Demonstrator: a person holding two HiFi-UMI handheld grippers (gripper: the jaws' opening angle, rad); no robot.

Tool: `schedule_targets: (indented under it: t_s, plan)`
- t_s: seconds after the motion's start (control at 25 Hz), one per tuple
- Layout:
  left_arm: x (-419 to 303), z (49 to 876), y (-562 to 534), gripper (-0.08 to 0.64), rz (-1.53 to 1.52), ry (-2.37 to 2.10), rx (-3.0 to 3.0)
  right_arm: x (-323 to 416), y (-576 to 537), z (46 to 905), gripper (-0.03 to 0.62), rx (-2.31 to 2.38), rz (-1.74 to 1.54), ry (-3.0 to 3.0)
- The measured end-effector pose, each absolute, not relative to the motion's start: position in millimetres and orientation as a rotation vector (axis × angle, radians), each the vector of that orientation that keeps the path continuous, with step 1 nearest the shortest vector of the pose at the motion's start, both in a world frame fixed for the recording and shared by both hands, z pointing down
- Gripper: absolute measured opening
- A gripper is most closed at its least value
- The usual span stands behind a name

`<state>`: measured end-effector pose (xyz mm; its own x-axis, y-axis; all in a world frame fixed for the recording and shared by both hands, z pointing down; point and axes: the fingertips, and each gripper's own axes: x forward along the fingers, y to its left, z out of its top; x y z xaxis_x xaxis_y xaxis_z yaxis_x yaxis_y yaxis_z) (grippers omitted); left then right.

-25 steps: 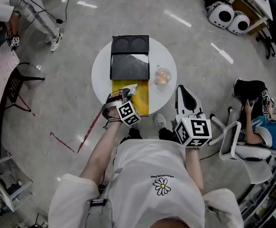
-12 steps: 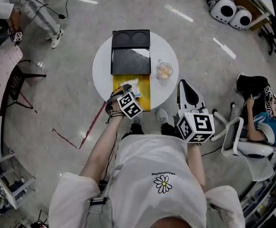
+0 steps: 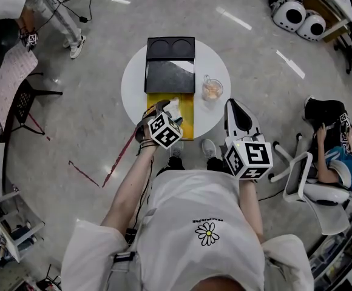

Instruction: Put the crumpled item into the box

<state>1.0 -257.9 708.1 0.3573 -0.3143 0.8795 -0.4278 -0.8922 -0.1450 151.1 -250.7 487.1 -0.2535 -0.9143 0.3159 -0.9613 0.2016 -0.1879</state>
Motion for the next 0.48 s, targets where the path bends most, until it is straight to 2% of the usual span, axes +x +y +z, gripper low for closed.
schedule_targets:
  t_s: [0.24,0.48]
  plan:
    - [10,608,-319,0.305,1.337,-0.985,2.641,141,-255,475,0.003,1.784,0.391,-2.364]
    - [13,490,-348,0.125,0.968,-1.295,2.799,138,-263,461,0.003,1.784,0.337,-2.425]
